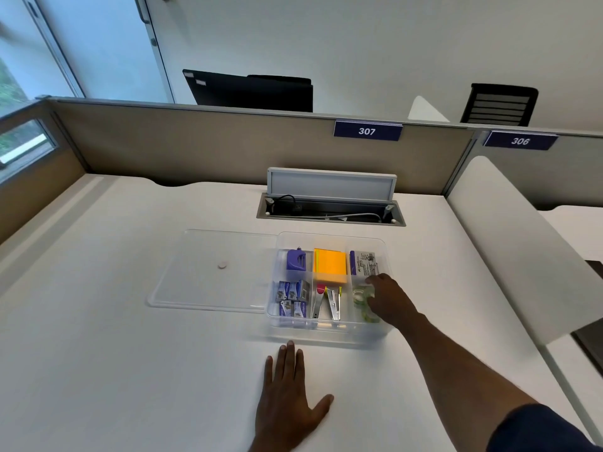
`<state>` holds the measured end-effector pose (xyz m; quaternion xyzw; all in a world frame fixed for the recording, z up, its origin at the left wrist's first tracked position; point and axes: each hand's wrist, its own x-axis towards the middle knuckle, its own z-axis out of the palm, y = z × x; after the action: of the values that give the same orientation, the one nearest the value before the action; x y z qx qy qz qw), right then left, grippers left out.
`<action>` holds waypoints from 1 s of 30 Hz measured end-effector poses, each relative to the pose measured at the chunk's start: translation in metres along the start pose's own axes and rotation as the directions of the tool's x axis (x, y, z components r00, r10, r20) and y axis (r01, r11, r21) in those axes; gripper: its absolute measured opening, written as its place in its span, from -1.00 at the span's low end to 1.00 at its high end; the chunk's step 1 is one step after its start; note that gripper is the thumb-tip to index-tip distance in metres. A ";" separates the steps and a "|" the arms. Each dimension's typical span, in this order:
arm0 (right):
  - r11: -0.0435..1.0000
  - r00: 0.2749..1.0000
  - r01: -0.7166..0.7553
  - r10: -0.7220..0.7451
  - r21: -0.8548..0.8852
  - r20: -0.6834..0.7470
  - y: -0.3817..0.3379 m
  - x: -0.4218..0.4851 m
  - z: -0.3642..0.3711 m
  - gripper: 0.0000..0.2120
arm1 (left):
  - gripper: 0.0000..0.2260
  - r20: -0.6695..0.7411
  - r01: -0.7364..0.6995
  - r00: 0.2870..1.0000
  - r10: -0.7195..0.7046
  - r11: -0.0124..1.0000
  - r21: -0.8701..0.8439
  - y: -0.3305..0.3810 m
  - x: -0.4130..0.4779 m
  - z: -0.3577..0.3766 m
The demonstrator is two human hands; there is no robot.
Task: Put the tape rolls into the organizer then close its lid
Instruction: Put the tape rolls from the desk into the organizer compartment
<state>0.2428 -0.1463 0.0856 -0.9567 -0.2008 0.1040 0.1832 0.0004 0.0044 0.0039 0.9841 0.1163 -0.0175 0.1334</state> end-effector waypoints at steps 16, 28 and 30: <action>0.852 0.839 -0.519 0.494 -0.062 -0.230 0.057 -0.044 -0.017 -0.70 | -0.14 0.015 -0.013 1.000 0.013 1.000 0.001 0.000 -0.001 0.001; 0.737 0.742 -0.665 0.670 -0.121 0.005 0.086 -0.093 -0.002 -0.71 | -0.14 0.018 -0.024 1.000 0.024 1.000 0.001 0.002 -0.003 -0.005; 0.753 0.759 -0.649 0.651 -0.104 -0.027 0.084 -0.094 0.000 -0.74 | -0.14 0.021 -0.024 0.999 0.024 1.000 0.001 0.002 -0.003 -0.007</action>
<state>0.1875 -0.2575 0.0649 -0.9747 0.1375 0.1556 0.0829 -0.0022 0.0034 0.0115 0.9852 0.1029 -0.0264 0.1342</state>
